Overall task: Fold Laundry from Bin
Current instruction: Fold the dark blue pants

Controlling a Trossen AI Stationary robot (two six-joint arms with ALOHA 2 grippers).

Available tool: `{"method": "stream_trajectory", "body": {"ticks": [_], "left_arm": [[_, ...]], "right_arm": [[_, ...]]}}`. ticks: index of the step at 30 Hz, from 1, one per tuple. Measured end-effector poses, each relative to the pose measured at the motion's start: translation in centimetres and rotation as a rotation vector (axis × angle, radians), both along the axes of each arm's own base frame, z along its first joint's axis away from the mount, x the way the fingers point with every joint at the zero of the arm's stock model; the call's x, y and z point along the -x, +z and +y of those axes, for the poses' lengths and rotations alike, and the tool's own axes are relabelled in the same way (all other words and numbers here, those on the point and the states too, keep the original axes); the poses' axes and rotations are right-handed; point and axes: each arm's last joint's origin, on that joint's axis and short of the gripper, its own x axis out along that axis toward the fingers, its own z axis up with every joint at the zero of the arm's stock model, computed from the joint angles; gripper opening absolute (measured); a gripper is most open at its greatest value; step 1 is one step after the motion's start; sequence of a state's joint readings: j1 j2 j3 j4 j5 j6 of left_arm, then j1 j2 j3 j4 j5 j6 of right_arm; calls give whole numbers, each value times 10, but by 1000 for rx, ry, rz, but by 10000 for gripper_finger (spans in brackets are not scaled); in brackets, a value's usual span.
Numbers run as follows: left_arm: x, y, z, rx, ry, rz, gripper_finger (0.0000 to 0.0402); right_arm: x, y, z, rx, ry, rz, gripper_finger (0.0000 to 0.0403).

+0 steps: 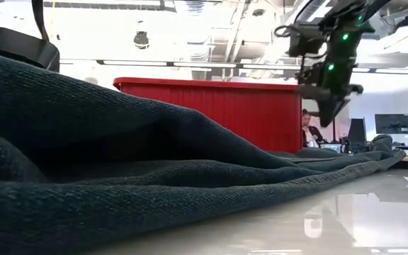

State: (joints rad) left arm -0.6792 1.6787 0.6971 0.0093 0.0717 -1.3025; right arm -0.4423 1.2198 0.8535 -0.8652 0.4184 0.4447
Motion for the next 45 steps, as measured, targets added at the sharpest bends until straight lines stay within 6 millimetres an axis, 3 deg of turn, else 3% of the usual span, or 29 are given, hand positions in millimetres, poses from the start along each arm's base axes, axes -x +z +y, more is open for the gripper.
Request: {"method": "stream_trajectory", "body": {"ticks": [6, 11, 15, 19, 22, 26, 31, 39, 45], "left_arm": [[-2, 0, 2, 0, 36, -7, 0], [-11, 1, 12, 28, 105, -4, 0], [-22, 3, 22, 25, 141, -35, 0], [-30, 4, 31, -3, 108, -70, 0], [-32, 4, 37, -6, 50, -68, 0], [-32, 4, 38, -11, -22, -65, 0], [-27, 2, 38, -35, -83, -36, 0], [-28, 0, 48, -110, -141, -36, 0], [-29, -1, 53, -151, -164, -55, 0]], "right_arm": [[36, 9, -38, -146, 11, -58, 68], [67, 1, -71, -177, 1, 52, 144], [63, 0, -75, -172, 48, 59, 229], [58, -15, -80, -218, 46, 142, 295], [52, -26, -82, -266, -26, 165, 321], [41, -38, -82, -321, -113, 106, 326], [39, -30, -66, -330, -177, 121, 313], [38, 6, -2, -206, -354, -22, 306], [36, -5, 36, -158, -516, -149, 306]]}}
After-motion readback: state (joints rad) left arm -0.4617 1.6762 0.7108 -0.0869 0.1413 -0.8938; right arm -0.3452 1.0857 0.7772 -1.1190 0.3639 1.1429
